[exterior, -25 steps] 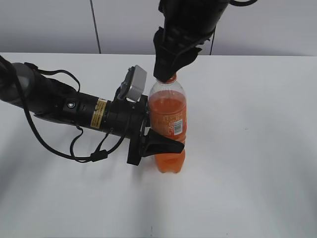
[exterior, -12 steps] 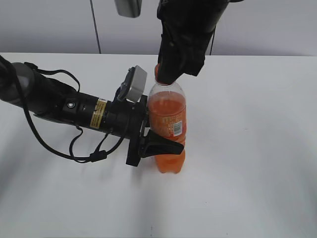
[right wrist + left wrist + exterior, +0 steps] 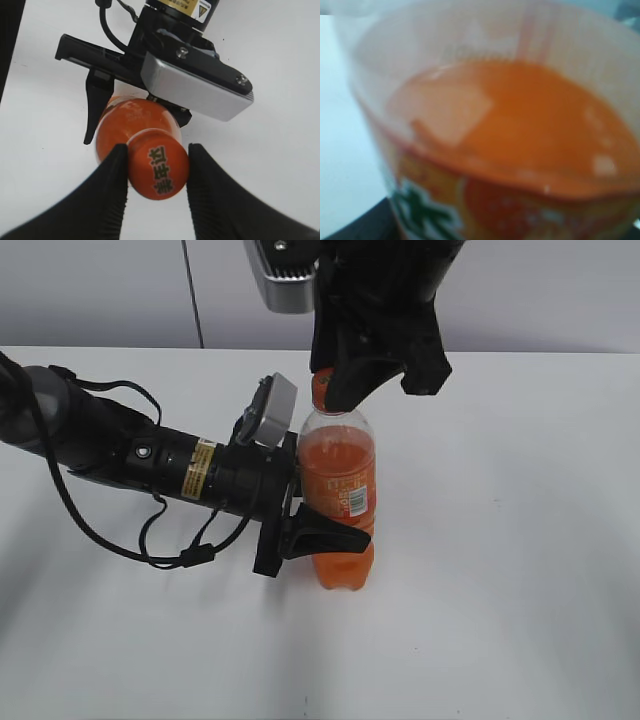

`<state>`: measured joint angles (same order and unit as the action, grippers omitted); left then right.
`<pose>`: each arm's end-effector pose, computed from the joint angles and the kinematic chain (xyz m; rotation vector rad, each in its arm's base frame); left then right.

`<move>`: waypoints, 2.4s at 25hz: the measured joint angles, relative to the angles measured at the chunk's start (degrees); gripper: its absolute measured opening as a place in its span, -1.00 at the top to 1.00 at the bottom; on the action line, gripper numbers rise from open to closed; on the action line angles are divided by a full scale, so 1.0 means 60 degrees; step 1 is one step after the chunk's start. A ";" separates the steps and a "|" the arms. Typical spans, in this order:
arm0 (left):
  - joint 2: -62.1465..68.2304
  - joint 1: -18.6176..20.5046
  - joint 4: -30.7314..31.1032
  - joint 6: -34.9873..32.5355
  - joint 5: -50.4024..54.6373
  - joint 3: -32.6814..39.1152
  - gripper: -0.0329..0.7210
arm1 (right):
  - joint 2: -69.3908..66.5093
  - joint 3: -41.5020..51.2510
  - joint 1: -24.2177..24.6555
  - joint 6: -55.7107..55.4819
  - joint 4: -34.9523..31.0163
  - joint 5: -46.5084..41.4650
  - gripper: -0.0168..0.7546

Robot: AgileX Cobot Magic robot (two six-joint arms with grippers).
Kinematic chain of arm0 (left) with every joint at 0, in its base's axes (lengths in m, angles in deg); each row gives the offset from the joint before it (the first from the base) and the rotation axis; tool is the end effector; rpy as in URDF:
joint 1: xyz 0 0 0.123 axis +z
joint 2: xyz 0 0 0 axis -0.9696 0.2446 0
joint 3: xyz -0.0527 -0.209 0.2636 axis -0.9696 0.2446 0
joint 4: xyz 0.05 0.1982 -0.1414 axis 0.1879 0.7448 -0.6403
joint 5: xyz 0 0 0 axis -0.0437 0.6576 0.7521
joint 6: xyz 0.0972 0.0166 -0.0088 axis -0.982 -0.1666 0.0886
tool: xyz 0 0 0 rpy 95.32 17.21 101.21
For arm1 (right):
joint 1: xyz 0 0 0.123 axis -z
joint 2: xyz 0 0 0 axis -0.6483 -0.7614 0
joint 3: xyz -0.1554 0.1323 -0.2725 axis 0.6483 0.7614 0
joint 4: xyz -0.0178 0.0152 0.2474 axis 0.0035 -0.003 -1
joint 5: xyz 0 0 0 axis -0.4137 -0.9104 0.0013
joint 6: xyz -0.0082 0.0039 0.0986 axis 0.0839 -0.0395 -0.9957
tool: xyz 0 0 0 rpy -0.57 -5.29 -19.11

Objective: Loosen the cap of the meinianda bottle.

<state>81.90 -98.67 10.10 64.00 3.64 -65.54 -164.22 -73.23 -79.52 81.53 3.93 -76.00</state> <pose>0.3454 -0.2426 0.1468 1.5237 1.4486 -1.1418 0.2989 0.2682 0.3679 -2.3131 1.5241 0.1341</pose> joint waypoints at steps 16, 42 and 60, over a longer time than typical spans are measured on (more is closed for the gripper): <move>0.0000 0.0000 0.0027 -0.0018 -0.0018 0.0000 -0.18 | 0.0000 0.0000 0.0000 0.0286 -0.0083 -0.0009 0.25; 0.0000 -0.0011 0.0045 0.0168 -0.0063 0.0000 -0.18 | -0.0084 0.0000 -0.0009 -0.0427 -0.0711 0.0074 0.03; 0.0000 -0.0011 0.0035 0.0218 -0.0039 0.0000 -0.18 | -0.0084 -0.0859 -0.0009 -0.4762 -0.0919 0.0074 -0.13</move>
<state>81.90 -98.73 10.31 65.30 3.41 -65.54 -164.72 -78.39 -79.58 52.96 -1.58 -75.56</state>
